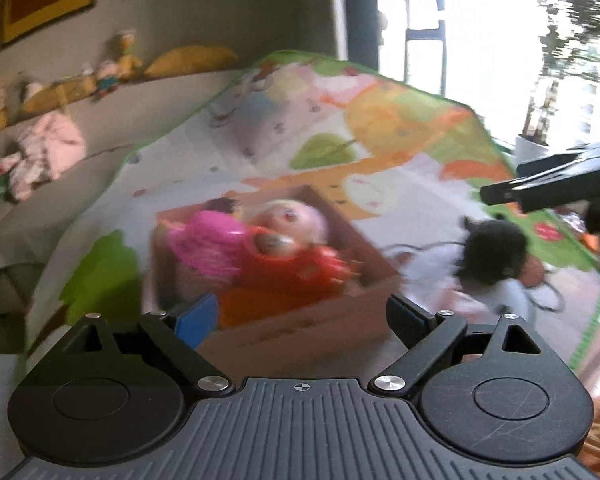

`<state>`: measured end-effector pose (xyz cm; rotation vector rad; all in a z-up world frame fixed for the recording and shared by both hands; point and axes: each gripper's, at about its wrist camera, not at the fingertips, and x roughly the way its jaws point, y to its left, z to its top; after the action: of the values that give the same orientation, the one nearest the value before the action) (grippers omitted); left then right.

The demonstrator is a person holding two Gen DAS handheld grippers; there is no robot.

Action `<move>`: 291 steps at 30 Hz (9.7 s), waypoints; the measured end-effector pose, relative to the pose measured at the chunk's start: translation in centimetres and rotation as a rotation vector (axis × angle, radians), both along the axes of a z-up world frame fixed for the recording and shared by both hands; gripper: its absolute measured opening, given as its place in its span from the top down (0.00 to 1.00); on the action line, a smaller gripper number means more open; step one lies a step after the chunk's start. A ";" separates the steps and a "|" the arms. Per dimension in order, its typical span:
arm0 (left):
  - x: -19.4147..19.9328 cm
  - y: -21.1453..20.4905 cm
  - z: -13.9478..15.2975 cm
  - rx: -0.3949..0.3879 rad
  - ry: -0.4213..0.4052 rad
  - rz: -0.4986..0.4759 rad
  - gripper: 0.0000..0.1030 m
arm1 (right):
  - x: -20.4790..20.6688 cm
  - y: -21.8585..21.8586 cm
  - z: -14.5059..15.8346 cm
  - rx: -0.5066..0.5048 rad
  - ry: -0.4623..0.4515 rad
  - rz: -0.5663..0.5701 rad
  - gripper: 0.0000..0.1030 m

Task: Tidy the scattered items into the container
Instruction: 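Grasp the black plush cat with the right gripper and lift, then grasp the pink caterpillar with the left gripper while the right holds the black plush, then lower the pink caterpillar into the pink box and open the left gripper, then grasp the white lace doll with the left gripper while the right holds the black plush, then carry the lace doll and black plush into the box and open both grippers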

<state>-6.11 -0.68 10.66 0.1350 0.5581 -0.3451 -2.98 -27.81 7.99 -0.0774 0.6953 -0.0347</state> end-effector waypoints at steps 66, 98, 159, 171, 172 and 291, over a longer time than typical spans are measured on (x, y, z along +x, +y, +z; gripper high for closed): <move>-3.6 -4.0 -5.2 0.129 0.199 -0.243 0.17 | -7.1 3.6 -1.3 0.352 0.031 0.358 0.27; -5.1 0.4 -6.5 0.093 0.236 -0.090 0.47 | -0.2 15.1 -5.1 0.474 0.312 0.417 0.30; 4.4 6.9 -1.0 0.026 -0.123 0.146 0.15 | 3.9 16.1 4.6 0.249 -0.156 0.508 0.36; -0.1 -2.0 -1.4 -0.048 0.063 0.074 0.10 | -4.1 3.7 -1.6 0.119 -0.164 0.190 0.42; -0.6 -3.5 -2.3 -0.050 0.102 0.026 0.10 | -3.8 2.5 -2.1 0.171 -0.149 0.160 0.42; 3.4 0.2 1.5 0.212 -0.163 -0.005 0.85 | 3.0 6.1 8.0 0.585 -0.111 0.462 0.38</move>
<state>-2.68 -0.51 12.19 0.3658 0.4318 -0.2759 -0.02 -21.72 16.02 0.3242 0.5408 0.6019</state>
